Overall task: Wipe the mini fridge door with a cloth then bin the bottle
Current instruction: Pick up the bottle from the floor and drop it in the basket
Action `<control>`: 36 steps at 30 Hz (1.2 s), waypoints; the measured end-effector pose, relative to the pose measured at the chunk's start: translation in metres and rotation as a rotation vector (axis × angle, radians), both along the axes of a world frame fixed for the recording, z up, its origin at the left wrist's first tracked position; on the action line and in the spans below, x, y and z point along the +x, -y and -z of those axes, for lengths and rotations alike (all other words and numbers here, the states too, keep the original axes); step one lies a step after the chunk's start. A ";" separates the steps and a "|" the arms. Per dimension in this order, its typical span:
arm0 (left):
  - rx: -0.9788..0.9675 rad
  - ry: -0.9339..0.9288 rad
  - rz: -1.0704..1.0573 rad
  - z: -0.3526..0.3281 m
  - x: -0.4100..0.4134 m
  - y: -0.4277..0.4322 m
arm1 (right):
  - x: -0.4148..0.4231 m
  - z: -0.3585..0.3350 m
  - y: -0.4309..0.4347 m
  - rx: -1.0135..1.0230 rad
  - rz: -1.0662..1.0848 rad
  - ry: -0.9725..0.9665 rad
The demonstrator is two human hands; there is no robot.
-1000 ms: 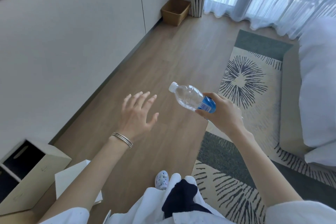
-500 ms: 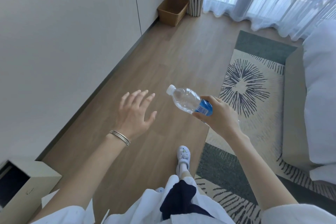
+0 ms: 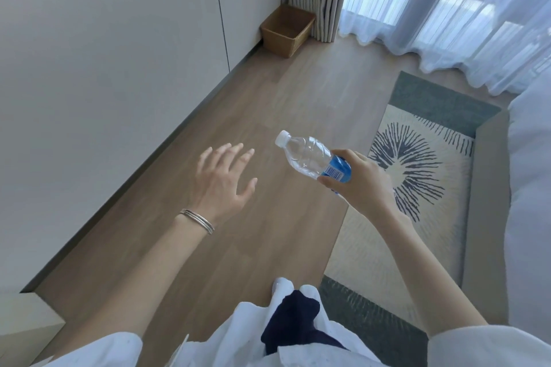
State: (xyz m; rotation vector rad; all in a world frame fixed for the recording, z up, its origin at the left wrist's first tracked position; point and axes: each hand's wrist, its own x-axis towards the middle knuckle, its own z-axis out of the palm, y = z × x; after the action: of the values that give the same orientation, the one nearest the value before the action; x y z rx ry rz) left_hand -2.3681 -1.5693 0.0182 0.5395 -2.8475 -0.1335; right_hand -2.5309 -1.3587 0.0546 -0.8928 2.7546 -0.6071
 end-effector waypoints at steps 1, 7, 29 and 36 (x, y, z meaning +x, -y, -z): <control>-0.002 -0.003 -0.006 0.000 -0.011 0.002 | -0.012 -0.001 0.003 -0.005 -0.003 -0.001; -0.001 -0.004 0.001 0.008 -0.065 0.012 | -0.068 0.005 0.017 -0.001 0.002 0.006; 0.003 -0.005 0.080 0.006 -0.294 0.215 | -0.282 0.014 0.206 -0.040 0.088 0.035; 0.000 -0.029 0.130 0.010 -0.354 0.261 | -0.335 0.018 0.249 -0.069 0.137 0.026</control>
State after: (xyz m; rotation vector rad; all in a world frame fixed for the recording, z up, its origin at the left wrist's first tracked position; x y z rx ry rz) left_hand -2.7222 -1.8308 0.0083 0.3496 -2.8534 -0.1633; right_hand -2.8656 -1.6081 0.0368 -0.7080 2.8043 -0.7363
